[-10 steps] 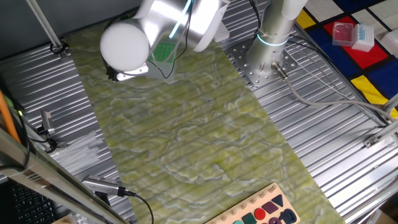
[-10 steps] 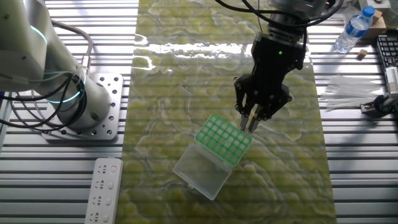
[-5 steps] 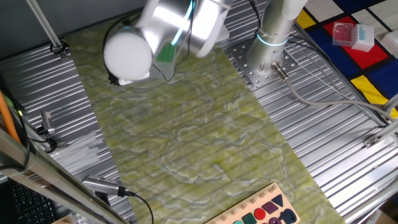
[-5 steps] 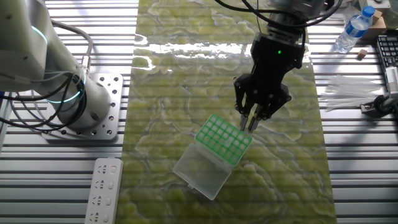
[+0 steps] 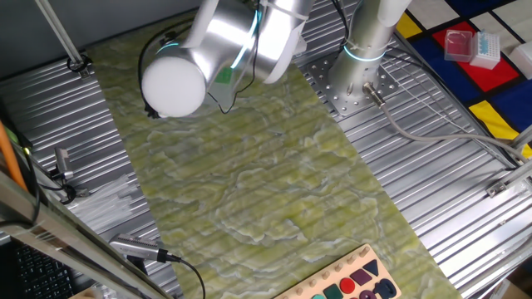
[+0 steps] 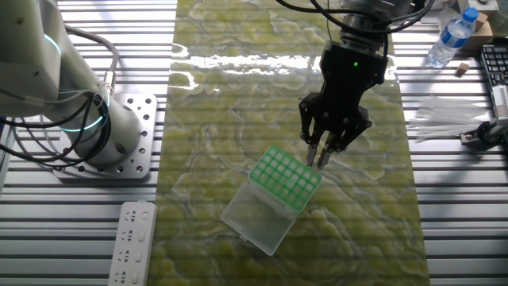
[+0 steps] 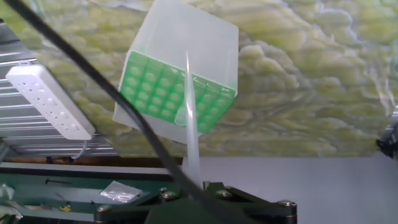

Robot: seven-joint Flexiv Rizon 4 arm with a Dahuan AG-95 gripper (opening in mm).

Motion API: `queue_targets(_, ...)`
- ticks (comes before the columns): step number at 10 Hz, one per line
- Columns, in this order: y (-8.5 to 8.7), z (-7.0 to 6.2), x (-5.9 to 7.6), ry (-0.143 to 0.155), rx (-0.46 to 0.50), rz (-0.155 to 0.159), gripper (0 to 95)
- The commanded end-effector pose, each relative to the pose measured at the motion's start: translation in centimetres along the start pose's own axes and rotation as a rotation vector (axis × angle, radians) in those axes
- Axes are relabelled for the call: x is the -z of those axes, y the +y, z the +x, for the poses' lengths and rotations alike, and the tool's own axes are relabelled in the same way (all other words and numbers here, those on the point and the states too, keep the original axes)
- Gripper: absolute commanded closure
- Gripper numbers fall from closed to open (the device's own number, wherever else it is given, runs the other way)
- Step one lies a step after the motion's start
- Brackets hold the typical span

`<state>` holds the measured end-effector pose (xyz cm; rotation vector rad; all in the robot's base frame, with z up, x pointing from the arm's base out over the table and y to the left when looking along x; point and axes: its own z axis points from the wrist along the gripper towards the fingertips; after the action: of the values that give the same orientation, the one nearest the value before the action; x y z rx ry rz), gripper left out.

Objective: Insert a large pipette tip into the holder for large pipette tips

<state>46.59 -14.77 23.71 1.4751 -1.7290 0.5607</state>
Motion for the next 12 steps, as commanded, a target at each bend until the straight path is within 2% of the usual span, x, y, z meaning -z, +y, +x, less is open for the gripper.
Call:
queue_targets(1,-0.1,0.0,0.0,-0.003,0.018,-0.002,95.0)
queue_targets(3,0.0,0.5,-0.2,0.005,0.032,-0.001,95.0)
queue_targets(6,0.3,1.8,-0.9,0.042,0.063,0.0,95.0)
queue_targets(8,0.4,2.0,-1.0,0.073,0.069,-0.001,95.0)
queue_targets(12,0.6,2.7,-1.4,0.104,0.082,-0.005,95.0)
